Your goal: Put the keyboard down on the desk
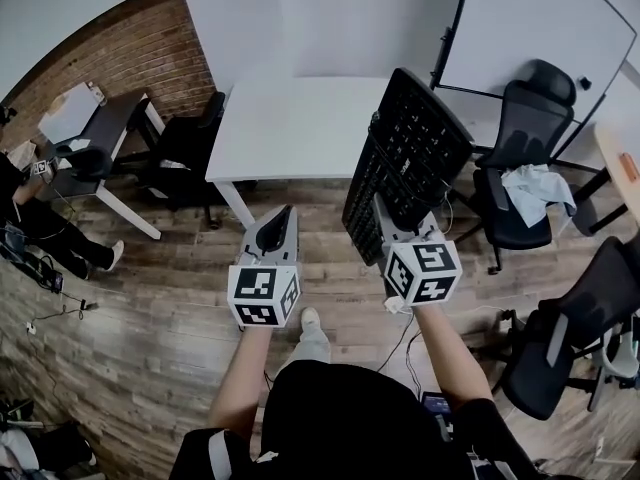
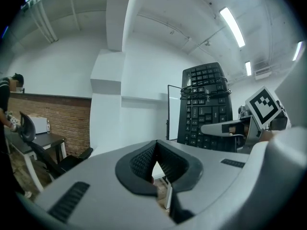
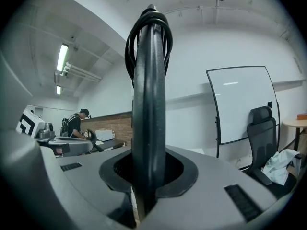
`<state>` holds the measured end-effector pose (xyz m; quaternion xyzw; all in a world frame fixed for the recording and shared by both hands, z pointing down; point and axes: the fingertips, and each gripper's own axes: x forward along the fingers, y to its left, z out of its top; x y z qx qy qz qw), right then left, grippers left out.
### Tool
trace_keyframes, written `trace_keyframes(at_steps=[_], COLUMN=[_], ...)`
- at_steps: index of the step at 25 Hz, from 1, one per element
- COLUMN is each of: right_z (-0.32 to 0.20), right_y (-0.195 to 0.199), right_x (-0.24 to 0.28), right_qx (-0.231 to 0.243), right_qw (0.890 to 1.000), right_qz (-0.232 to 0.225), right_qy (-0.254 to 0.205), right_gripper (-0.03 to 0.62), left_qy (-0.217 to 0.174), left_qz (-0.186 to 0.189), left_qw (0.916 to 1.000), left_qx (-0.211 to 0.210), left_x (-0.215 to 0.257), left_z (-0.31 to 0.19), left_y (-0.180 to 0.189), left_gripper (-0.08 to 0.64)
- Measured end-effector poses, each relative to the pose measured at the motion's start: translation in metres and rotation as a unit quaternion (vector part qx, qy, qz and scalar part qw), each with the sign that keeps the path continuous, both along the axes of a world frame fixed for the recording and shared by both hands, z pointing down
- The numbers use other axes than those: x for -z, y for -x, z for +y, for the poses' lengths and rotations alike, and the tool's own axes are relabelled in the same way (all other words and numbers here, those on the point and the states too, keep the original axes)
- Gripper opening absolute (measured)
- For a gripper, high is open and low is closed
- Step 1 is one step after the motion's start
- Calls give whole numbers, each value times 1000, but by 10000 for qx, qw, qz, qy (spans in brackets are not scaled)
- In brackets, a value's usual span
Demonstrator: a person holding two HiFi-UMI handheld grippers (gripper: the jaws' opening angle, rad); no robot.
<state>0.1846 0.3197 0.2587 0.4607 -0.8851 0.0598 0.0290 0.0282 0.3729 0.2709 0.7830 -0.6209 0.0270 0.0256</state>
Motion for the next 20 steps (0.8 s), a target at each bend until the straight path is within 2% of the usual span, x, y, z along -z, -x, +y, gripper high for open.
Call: trace_keyframes(at_steps=[9,20], right_z=[-66,-144], right_y=[46,90], right_x=[7,9], right_qx=[-53,-201], right_qw=[9999,9997], right_qz=[121,94], right_qy=[-49,85], right_gripper=[97,97], left_qy=[64,133], left_qz=[101,55], left_qw=[9999,9995], left_qx=[-101,-271], left_x=[-2,7], left_z=[-69,-151], left_y=[42,88], left_gripper=[11,11])
